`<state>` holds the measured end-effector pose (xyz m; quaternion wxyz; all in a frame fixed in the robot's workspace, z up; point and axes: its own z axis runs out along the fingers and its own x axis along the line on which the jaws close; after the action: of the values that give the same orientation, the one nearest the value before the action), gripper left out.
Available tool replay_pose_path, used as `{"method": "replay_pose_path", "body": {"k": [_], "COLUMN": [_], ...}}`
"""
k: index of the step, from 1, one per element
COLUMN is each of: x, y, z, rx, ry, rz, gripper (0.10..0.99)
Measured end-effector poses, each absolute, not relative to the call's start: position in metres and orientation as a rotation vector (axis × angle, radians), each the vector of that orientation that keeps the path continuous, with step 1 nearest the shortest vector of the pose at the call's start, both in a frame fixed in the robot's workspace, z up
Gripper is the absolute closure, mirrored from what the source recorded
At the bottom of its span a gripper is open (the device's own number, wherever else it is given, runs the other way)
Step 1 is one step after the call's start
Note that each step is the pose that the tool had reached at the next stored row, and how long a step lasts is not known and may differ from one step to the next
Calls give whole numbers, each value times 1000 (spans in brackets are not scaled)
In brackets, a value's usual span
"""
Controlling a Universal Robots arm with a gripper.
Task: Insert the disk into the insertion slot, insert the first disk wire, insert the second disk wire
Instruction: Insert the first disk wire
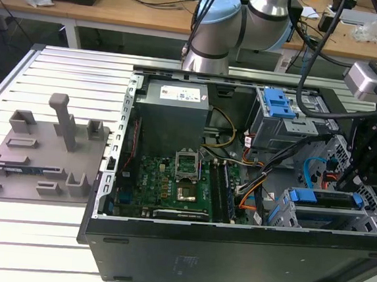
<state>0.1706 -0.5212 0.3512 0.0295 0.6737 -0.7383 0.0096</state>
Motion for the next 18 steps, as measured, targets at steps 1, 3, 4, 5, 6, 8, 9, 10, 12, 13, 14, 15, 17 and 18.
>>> {"method": "replay_pose_path", "body": {"k": [1,3,4,5,6,8,9,10,12,13,14,15,17,18], "x": [171,171,171,171,171,171,171,171,171,171,171,171,171,171], "y": [-521,-521,-521,-521,-522,-522,-522,-522,-522,-523,-523,-523,-524,-524], "z": [351,350,350,350,349,349,349,349,349,348,348,348,348,347], "rx": [2079,2084,2086,2092,2098,2099,2099,2099,2099,2098,2098,2097,2097,2097], "ry": [-2275,-2271,-2269,-2264,-2259,-2258,-2258,-2258,-2258,-2259,-2259,-2259,-2260,-2259], "rz": [30,30,30,30,30,30,30,30,30,30,30,30,30,30], "gripper": [918,918,918,918,918,918,918,918,918,918,918,918,918,918]}}
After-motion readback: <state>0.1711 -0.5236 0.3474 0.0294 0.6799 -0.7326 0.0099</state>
